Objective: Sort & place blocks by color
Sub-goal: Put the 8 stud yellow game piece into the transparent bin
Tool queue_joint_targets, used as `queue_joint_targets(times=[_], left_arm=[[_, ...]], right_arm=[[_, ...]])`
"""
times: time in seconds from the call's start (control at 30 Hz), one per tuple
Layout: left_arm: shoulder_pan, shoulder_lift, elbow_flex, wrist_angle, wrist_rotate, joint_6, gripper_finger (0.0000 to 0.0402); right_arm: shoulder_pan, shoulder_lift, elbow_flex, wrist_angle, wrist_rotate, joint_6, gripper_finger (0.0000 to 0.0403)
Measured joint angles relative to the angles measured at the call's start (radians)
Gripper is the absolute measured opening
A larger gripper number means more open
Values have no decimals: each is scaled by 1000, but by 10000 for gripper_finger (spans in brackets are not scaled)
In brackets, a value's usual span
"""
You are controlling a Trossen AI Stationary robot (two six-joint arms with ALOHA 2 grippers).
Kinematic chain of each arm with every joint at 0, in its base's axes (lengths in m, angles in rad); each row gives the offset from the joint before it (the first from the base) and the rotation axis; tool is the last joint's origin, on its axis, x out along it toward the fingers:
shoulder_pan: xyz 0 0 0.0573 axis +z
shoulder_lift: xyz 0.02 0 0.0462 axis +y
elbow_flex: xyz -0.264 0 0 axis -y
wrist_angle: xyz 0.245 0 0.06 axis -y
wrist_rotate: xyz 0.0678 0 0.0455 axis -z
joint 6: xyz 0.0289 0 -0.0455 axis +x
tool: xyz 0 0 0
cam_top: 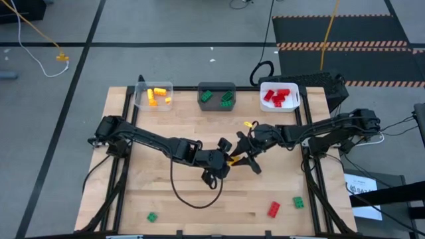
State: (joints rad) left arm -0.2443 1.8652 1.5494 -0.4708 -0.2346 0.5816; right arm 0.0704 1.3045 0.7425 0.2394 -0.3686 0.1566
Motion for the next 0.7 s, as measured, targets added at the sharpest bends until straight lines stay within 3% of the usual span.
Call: queue_joint_targets(times=[0.33,0.47,0.7], left_arm=[[-2,0,0,-33,-111,-54,113],[-2,0,0,-122,-153,-110,113],[0,2,-5,-276,-242,-197,113]], right_arm=[[-2,0,0,3,34,0,154],[-6,-2,0,-6,90,-13,163],[-12,-21,4,-10,83,-49,197]])
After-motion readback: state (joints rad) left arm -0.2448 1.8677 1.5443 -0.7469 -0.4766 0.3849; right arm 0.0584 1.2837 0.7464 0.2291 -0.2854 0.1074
